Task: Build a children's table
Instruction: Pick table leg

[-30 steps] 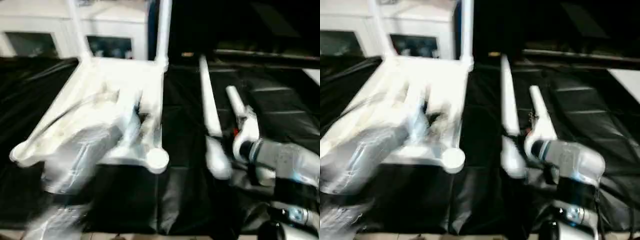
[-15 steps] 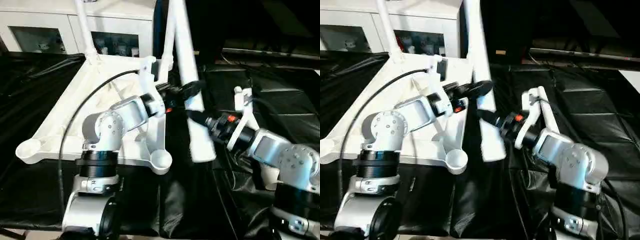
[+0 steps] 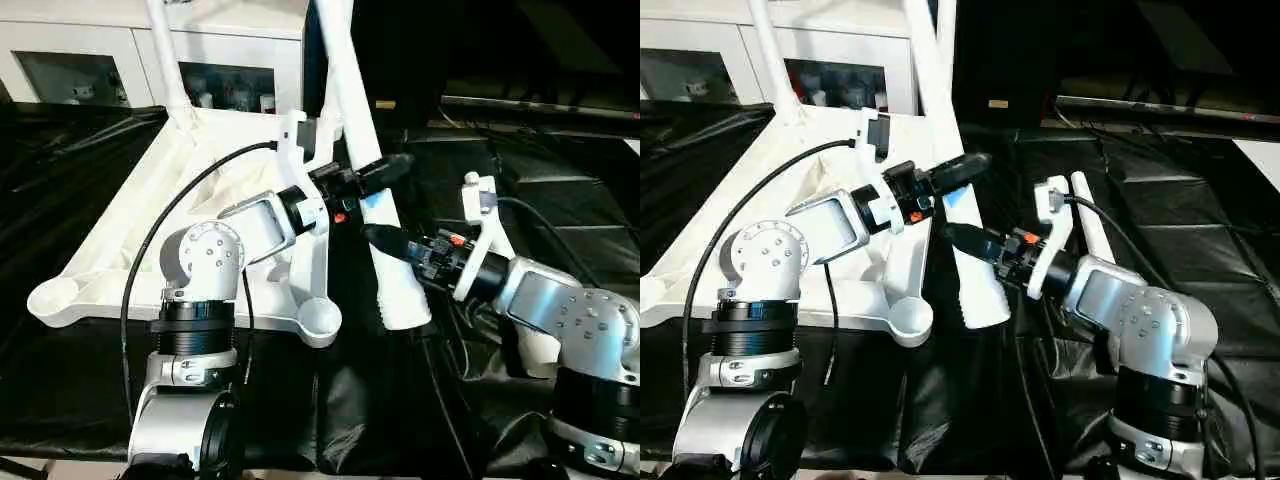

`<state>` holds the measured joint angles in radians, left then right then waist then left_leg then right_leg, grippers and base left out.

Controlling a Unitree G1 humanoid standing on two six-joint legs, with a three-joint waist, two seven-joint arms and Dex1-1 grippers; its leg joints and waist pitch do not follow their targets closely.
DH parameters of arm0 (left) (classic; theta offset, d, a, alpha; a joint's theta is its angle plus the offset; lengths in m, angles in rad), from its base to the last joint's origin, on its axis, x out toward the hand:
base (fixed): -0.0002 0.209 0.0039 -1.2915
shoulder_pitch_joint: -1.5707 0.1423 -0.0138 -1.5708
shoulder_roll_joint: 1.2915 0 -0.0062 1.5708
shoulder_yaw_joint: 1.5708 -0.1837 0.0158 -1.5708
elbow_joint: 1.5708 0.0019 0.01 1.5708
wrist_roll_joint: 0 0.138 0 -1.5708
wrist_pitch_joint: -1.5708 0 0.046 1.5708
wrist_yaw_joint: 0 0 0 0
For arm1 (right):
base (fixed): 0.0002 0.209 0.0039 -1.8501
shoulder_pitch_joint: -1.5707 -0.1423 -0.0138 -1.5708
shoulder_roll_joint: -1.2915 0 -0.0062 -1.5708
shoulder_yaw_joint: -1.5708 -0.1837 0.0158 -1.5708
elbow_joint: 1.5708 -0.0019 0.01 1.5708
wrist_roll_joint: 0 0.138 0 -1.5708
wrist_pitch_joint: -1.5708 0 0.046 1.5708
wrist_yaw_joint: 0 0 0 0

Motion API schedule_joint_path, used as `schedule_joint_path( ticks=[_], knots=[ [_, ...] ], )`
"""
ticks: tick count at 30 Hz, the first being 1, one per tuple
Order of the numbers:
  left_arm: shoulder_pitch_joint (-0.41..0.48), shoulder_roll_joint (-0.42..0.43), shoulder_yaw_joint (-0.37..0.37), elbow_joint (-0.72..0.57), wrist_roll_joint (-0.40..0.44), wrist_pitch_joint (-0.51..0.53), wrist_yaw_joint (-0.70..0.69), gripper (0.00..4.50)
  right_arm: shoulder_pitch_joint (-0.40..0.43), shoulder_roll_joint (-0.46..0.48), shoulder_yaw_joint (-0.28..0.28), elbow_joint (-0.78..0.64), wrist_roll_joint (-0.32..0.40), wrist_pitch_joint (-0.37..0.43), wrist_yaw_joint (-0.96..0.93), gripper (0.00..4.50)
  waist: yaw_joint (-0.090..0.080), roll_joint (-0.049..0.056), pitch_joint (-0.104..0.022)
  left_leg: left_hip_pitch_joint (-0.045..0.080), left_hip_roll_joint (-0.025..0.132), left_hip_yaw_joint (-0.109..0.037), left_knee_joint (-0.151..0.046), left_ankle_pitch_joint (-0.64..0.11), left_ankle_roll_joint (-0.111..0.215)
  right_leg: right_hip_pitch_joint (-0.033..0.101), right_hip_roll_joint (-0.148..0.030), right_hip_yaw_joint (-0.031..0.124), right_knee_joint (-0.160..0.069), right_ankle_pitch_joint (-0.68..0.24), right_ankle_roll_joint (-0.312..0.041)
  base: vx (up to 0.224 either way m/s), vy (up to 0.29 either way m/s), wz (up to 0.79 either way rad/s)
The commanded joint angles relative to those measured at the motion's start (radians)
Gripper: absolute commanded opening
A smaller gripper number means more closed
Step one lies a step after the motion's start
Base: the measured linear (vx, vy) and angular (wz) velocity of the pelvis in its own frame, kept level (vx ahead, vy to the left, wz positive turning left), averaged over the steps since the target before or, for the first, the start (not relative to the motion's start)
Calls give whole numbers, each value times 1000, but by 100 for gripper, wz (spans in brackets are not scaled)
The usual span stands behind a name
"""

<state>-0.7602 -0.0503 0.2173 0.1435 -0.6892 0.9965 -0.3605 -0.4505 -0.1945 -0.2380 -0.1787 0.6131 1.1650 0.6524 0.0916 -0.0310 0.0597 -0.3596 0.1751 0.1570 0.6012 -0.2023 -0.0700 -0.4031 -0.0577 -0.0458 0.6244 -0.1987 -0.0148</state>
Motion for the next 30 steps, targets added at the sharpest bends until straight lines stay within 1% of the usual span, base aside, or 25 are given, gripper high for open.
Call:
schedule_joint_path(
  ticks=[1, 2, 3, 4, 5, 6, 7, 8, 9, 10, 11, 12, 13, 14, 16, 19, 20, 21, 24, 25, 26, 28, 29, 30],
  knots=[
    [-25, -11, 1, 4, 30, -13, 57, 351, 1, -30, 115, -25, -127, -129, -45, 186, 2, -9, -68, -4, 40, -7, -64, -9, 8, 69, -75, 46, -76, -86, -161, 0, 0, 0],
    [-25, -11, 1, 4, 30, -13, 57, 340, 1, -30, 115, -25, -127, -129, -45, 186, 0, -10, -66, -3, 39, -6, -64, -15, 5, 67, -74, 46, -78, -94, -157, 0, 0, 0],
    [-31, -19, 9, 15, 42, -25, 82, 331, -4, -42, 178, -21, -190, -191, -64, 186, 0, -9, -66, -3, 37, -4, -63, -21, 5, 68, -75, 47, -78, -102, -156, 0, 0, 0],
    [-43, -29, 19, 35, 59, -44, 120, 327, -20, -40, 260, -4, -275, -266, -113, 186, 0, -9, -65, -3, 39, -6, -64, -31, -7, 66, -77, 47, -81, -127, -148, 0, 0, 0],
    [-45, -32, 21, 39, 62, -48, 128, 321, -23, -38, 270, 0, -289, -280, -123, 186, -4, -11, -63, -4, 35, -5, -64, -36, -8, 66, -73, 47, -84, -138, -143, 0, 0, 0],
    [-47, -35, 25, 44, 66, -55, 139, 310, -28, -35, 285, 8, -308, -299, -138, 185, -3, -9, -65, 0, 36, -6, -64, -43, -8, 66, -75, 48, -82, -147, -140, 0, 0, 0],
    [-52, -42, 32, 57, 73, -73, 170, 288, -41, -18, 306, 29, -334, -332, -176, 185, -4, -9, -65, 0, 37, -6, -64, -44, -5, 64, -74, 49, -80, -131, -147, 0, 0, 0],
    [-53, -44, 34, 61, 75, -78, 179, 283, -45, -13, 311, 35, -341, -342, -185, 185, -5, -10, -65, -3, 36, -7, -64, -43, -4, 66, -73, 48, -80, -124, -149, 0, 0, 0],
    [-53, -47, 37, 65, 78, -87, 193, 283, -49, -7, 313, 41, -349, -356, -197, 185, -4, -10, -66, -2, 36, -7, -64, -41, -1, 66, -73, 48, -78, -113, -152, 0, 0, 0],
    [-54, -48, 40, 69, 83, -96, 206, 265, -52, -1, 313, 46, -354, -362, -207, 185, -4, -10, -67, -3, 37, -8, -64, -27, 7, 67, -73, 48, -72, -71, -164, 0, 0, 0],
    [-54, -48, 42, 72, 88, -102, 214, 265, -53, -1, 317, 49, -359, -368, -210, 185, -3, -9, -68, -2, 37, -7, -63, -23, 11, 66, -71, 48, -70, -58, -169, 0, 0, 0],
    [-54, -49, 46, 77, 103, -122, 238, 253, -56, 1, 328, 59, -375, -388, -220, 185, -1, -7, -69, 1, 38, -6, -61, -15, 19, 64, -71, 48, -70, -34, -178, 0, 0, 0],
    [-54, -51, 53, 80, 108, -129, 251, 244, -57, 1, 336, 66, -384, -401, -223, 185, -2, -8, -70, -1, 38, -6, -60, -5, 24, 67, -71, 49, -66, -1, -189, 0, 0, 0],
    [-55, -54, 59, 81, 110, -134, 262, 238, -58, 1, 342, 71, -392, -412, -226, 185, -1, -6, -70, -1, 38, -6, -60, -1, 26, 67, -71, 48, -64, 12, -193, 0, 0, 0],
    [-57, -56, 64, 84, 112, -141, 272, 228, -57, 3, 350, 81, -404, -433, -233, 185, -3, -8, -70, -5, 37, -6, -59, 5, 34, 71, -73, 48, -63, 31, -202, 0, 0, 0],
    [-62, -57, 63, 91, 114, -151, 277, 202, -58, 7, 355, 91, -411, -449, -239, 185, -2, -9, -70, -5, 37, -5, -59, 1, 42, 72, -73, 48, -63, 27, -204, 0, 0, 0],
    [-63, -56, 63, 92, 114, -151, 277, 200, -59, 9, 355, 93, -411, -451, -241, 185, -1, -5, -70, -5, 37, -6, -59, -2, 41, 72, -74, 48, -63, 22, -204, 0, 0, 0],
    [-65, -56, 63, 95, 112, -153, 278, 196, -61, 10, 356, 96, -414, -455, -243, 185, -2, -5, -70, -5, 37, -6, -59, -5, 41, 71, -73, 48, -64, 19, -203, 0, 0, 0],
    [-68, -55, 61, 100, 108, -158, 282, 190, -63, 12, 360, 103, -423, -473, -250, 185, -4, -6, -69, -3, 38, -6, -59, -19, 35, 71, -72, 47, -65, 4, -202, 0, 0, 0],
    [-69, -56, 60, 100, 108, -157, 281, 190, -65, 13, 362, 108, -429, -486, -253, 185, -3, -3, -70, -2, 37, -6, -59, -18, 35, 71, -72, 47, -65, 5, -203, 0, 0, 0],
    [-69, -56, 58, 101, 108, -158, 279, 187, -67, 12, 365, 115, -436, -510, -254, 185, -3, -4, -70, -2, 38, -6, -59, -16, 35, 71, -73, 48, -64, 13, -205, 0, 0, 0],
    [-70, -56, 56, 102, 106, -160, 279, 186, -68, 12, 368, 124, -441, -532, -254, 185, -3, -5, -70, -3, 37, -5, -58, -19, 35, 71, -74, 47, -65, 9, -206, 0, 0, 0],
    [-70, -56, 56, 103, 102, -161, 273, 186, -68, 14, 363, 129, -426, -544, -237, 185, -3, -6, -70, -3, 37, -5, -58, -19, 36, 71, -72, 48, -65, 8, -204, 0, 0, 0],
    [-70, -55, 55, 103, 100, -161, 269, 186, -68, 17, 355, 132, -411, -552, -222, 220, -3, -6, -70, -3, 38, -5, -58, -19, 39, 72, -73, 47, -63, 12, -206, 0, 0, 0]
  ],
)
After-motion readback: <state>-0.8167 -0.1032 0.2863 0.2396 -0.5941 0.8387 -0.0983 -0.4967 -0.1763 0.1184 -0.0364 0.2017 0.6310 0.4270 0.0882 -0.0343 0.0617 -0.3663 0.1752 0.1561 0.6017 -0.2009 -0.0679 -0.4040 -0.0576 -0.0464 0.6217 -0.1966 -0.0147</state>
